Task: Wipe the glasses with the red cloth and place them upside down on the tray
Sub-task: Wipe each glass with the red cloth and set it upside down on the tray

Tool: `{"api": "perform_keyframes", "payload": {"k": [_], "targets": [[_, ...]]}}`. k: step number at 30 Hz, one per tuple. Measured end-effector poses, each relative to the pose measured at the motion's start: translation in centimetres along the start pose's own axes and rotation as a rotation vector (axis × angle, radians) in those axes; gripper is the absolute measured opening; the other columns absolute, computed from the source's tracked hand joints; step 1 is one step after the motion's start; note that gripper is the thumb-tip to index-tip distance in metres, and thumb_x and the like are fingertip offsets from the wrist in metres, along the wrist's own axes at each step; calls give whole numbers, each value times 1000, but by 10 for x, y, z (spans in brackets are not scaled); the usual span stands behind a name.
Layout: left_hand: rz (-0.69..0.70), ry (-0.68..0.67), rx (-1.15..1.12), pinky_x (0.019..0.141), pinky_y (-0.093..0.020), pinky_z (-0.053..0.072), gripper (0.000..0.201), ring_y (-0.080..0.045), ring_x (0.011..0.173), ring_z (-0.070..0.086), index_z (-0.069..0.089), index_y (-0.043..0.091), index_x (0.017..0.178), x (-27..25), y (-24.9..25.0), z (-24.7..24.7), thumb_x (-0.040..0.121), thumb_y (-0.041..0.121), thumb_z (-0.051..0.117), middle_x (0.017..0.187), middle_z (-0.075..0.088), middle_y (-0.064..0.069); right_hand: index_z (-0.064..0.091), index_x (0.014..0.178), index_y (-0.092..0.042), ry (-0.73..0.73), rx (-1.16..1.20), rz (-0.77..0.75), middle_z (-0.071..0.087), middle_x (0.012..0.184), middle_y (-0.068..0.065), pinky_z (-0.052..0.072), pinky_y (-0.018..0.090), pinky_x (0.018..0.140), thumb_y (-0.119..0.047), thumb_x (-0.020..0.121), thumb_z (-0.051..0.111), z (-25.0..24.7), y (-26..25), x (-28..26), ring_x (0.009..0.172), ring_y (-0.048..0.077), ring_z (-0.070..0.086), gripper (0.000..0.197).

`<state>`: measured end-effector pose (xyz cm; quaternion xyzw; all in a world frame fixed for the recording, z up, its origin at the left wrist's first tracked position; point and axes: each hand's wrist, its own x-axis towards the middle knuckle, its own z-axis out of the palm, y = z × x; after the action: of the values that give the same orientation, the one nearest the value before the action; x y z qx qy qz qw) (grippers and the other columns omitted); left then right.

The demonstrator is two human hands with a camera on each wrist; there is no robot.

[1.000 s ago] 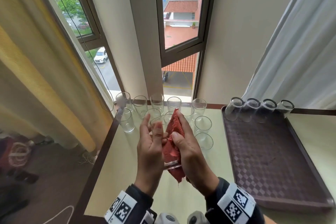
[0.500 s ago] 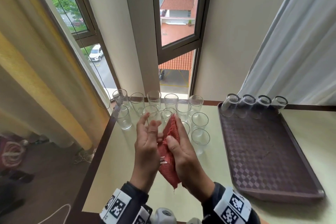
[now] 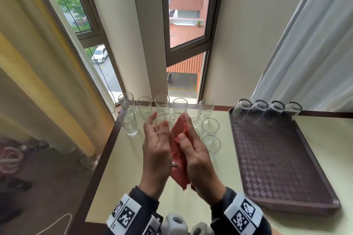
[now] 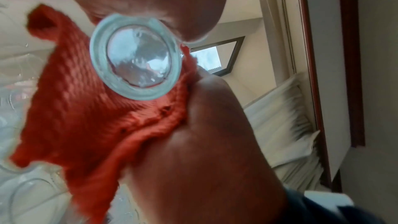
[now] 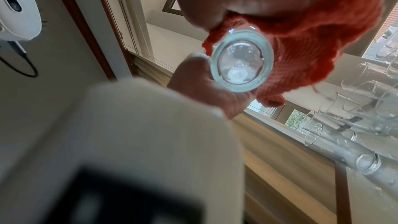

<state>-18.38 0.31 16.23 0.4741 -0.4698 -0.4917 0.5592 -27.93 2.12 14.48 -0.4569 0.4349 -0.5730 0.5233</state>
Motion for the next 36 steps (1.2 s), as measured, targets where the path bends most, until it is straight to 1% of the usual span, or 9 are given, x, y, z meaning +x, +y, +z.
{"api": "perform_keyframes", "payload": {"k": [5,7,10,13,18,25,29,33,36], "targets": [[6,-73,16,93,-52,56,42,-19,116,63,39,49,129,-13,-1,10,90,59,51,130,56,-4,40,147,-28,-1,151,-11,68,121,11,54,42,97,-33,103,42,-5,-17,16,113,33,66,44],[9,-27,96,102,-51,51,48,-10,126,51,39,53,128,-11,0,10,86,69,55,138,40,0,35,150,-25,-14,157,-21,68,124,2,56,35,91,-32,99,42,-3,-16,14,111,25,68,52],[-24,42,47,104,-52,48,56,-23,130,52,43,57,127,-2,-6,1,78,80,57,136,46,0,28,153,-31,-58,75,-17,64,127,-18,52,23,91,-33,100,45,1,2,4,117,11,64,55],[-31,60,13,96,-50,55,39,-17,111,65,42,47,128,2,-4,-7,91,58,45,119,61,8,29,151,-39,-37,-48,20,54,134,-27,46,24,102,-45,92,47,5,11,1,123,0,56,62],[-38,-1,40,98,-51,53,46,-21,113,66,37,40,138,-7,-3,3,97,59,46,119,67,3,39,148,-20,23,111,99,63,130,11,46,53,106,-40,96,43,3,-2,15,120,29,62,56],[-139,24,68,80,-45,62,87,-22,102,70,40,38,137,-4,-11,-15,64,69,76,123,60,-8,47,142,-24,-85,85,140,70,124,1,53,34,97,-26,98,54,-6,2,-5,116,21,66,44],[-122,32,17,72,-16,52,76,-1,93,70,38,34,135,3,0,-27,74,43,82,119,63,-5,56,135,-16,-82,130,216,67,125,12,53,34,97,-19,96,55,-14,2,-13,114,22,65,39],[-63,15,-29,73,-11,52,72,-1,95,69,41,38,131,3,10,-28,74,31,84,120,63,-5,62,128,-9,84,452,420,68,118,24,59,40,85,-24,99,45,-14,2,-10,104,35,67,37],[-26,-89,-38,72,-13,54,66,-2,99,69,46,44,126,-2,14,-27,75,28,85,122,61,0,61,132,-8,185,646,592,62,129,25,45,53,105,-43,93,48,-16,5,-6,123,42,57,54]]}}
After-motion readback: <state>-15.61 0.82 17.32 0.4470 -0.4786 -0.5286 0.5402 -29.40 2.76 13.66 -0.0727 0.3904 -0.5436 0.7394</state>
